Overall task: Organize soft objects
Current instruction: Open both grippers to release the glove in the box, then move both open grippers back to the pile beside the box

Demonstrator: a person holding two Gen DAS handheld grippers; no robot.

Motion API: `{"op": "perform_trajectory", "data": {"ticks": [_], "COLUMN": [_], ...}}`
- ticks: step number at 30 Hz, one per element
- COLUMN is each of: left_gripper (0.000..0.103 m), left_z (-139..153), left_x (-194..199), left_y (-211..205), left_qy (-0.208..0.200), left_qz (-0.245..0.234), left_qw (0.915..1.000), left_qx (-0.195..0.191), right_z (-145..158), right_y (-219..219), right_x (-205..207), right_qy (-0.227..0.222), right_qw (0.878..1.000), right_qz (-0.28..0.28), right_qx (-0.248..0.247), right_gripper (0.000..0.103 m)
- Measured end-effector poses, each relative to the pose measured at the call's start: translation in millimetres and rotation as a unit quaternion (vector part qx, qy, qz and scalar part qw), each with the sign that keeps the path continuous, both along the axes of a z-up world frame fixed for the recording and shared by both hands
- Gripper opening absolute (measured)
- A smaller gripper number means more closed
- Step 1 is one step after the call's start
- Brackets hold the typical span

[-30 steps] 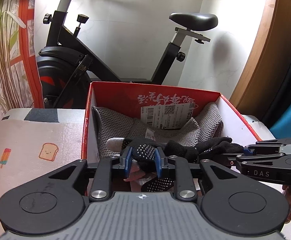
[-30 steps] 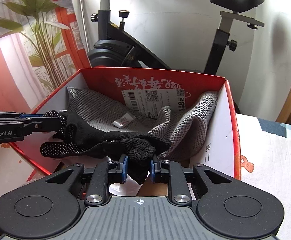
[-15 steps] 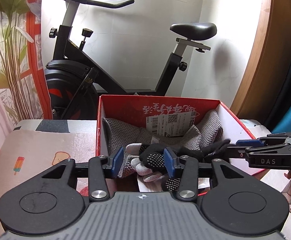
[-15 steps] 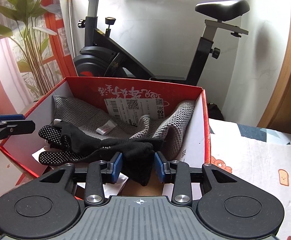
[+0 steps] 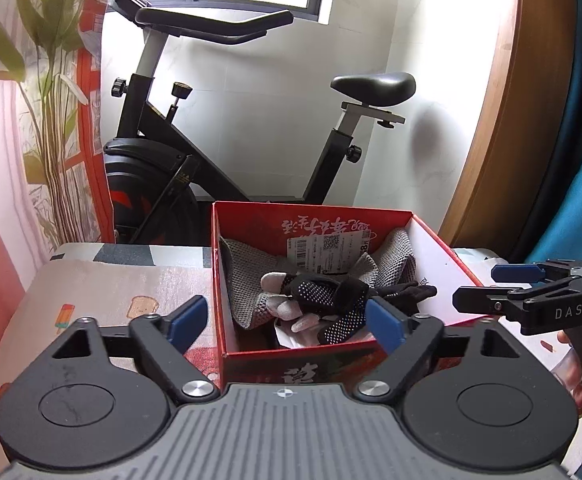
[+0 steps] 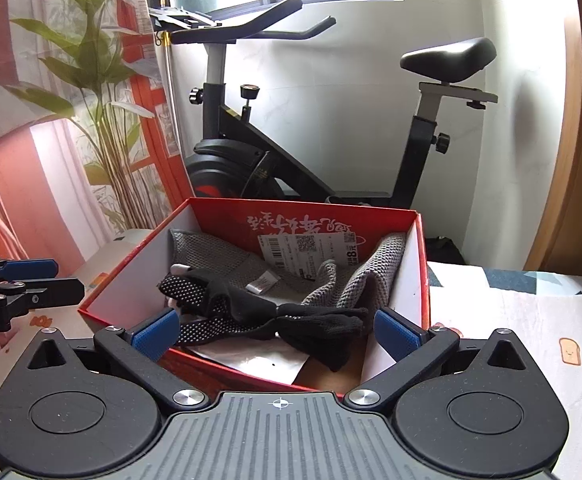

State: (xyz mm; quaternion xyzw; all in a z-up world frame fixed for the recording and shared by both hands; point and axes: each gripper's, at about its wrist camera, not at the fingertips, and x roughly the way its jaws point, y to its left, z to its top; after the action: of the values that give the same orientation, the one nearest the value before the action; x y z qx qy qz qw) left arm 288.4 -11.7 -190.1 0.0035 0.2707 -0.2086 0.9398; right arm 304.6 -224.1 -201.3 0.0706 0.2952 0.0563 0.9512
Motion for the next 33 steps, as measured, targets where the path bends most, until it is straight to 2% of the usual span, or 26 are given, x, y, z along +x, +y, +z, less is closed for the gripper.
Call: {"op": "perform_trajectory", "data": {"ticks": [8, 16, 21, 27, 33], "left_gripper": [0.101, 0.103, 0.103, 0.103, 0.103], "left_z": [-13.7, -36.8, -57.0, -81.4, -98.2], "left_x": [-34.4, -77.2, -97.6, -111.4, -121.2], "left_y": [20.7, 40.4, 38.5, 45.4, 51.5], "left_qy": [0.012, 0.015, 0.02, 0.039, 0.048], "left_qz": [0.007, 0.038, 0.04, 0.059, 0.07], "left_qw": [0.9999, 0.9984, 0.9981, 0.9961, 0.9952], "left_qx": [-0.008, -0.04, -0.042, -0.053, -0.049], "right_z": [-18.3, -41.4, -65.1, -90.0, -110.0], "right_y": [0.5, -10.9, -17.8, -5.6, 15.2], "right_x": [-44.5, -105.1, -133.5, -159.9, -177.7], "right_qy": [0.009, -0.065, -0.078, -0.066, -0.064], "right_qw": [1.0, 0.994, 0.99, 0.992, 0.996], "right_qz": [-0.009, -0.037, -0.067, -0.065, -0.062], "right_qx": [0.027, 0.075, 0.102, 0.091, 0.029], "right_gripper": [0.103, 0.103, 0.103, 0.103, 0.103]}}
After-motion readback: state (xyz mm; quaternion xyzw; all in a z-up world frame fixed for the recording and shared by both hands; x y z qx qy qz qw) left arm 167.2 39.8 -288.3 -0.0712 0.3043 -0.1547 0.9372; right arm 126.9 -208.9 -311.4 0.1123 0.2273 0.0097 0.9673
